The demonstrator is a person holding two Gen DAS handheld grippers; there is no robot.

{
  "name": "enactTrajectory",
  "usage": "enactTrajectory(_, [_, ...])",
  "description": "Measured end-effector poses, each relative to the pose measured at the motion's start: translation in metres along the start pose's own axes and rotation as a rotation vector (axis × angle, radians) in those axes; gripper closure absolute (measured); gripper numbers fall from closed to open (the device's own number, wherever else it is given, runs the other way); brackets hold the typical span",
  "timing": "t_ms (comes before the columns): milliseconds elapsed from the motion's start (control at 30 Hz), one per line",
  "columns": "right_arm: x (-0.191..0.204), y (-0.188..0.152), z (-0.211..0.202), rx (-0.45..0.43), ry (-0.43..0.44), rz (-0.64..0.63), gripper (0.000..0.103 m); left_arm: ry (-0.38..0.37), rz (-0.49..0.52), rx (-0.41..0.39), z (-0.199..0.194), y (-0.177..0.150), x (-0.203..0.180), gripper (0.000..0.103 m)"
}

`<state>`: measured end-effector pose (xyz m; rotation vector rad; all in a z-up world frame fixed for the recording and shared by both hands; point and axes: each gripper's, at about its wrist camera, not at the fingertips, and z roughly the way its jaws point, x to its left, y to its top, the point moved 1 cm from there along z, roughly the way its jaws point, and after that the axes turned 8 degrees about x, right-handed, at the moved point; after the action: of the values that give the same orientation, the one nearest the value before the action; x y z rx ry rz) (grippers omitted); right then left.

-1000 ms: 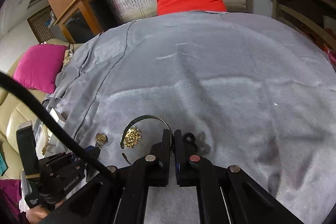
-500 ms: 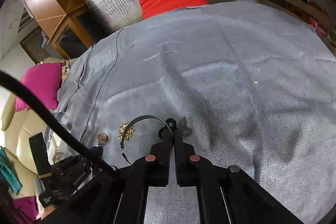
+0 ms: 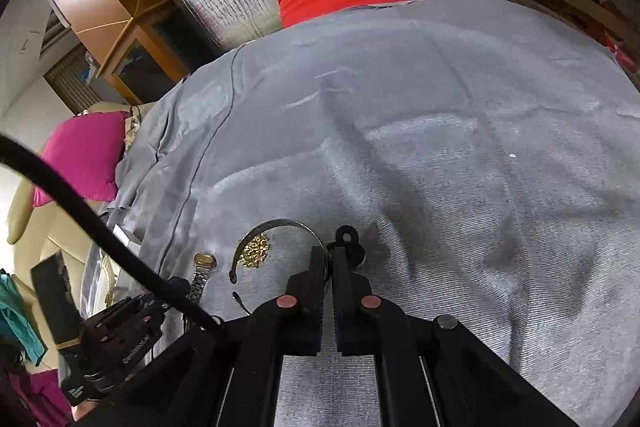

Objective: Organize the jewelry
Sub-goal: 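Lift the watch with the left gripper while the right gripper lifts the bangle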

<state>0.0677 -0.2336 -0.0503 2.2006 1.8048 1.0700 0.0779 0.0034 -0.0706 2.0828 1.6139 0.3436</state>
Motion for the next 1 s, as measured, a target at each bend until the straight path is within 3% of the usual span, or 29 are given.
enactTrajectory(267, [0.008,0.0,0.002,0.004,0.006,-0.011,0.099,-0.044,-0.018,-0.025,-0.02,-0.008,0.009,0.095])
enactTrajectory(433, [0.012,-0.003,0.004,0.008,0.009,-0.018,0.099,-0.096,-0.015,0.004,-0.015,-0.008,0.012,0.095])
enactTrajectory(500, [0.012,-0.004,0.004,0.012,0.009,-0.02,0.099,-0.121,0.001,0.029,-0.011,-0.006,0.009,0.083])
enactTrajectory(567, [0.011,-0.004,0.005,0.014,0.001,-0.022,0.099,-0.105,-0.003,0.034,-0.007,-0.006,0.008,0.059])
enactTrajectory(633, [0.008,-0.004,0.005,0.016,0.001,-0.018,0.099,-0.097,-0.015,0.039,-0.002,-0.002,0.009,0.044])
enactTrajectory(1000, [-0.006,-0.004,0.003,0.022,-0.005,-0.004,0.099,-0.026,-0.003,0.044,0.034,0.009,0.004,0.043])
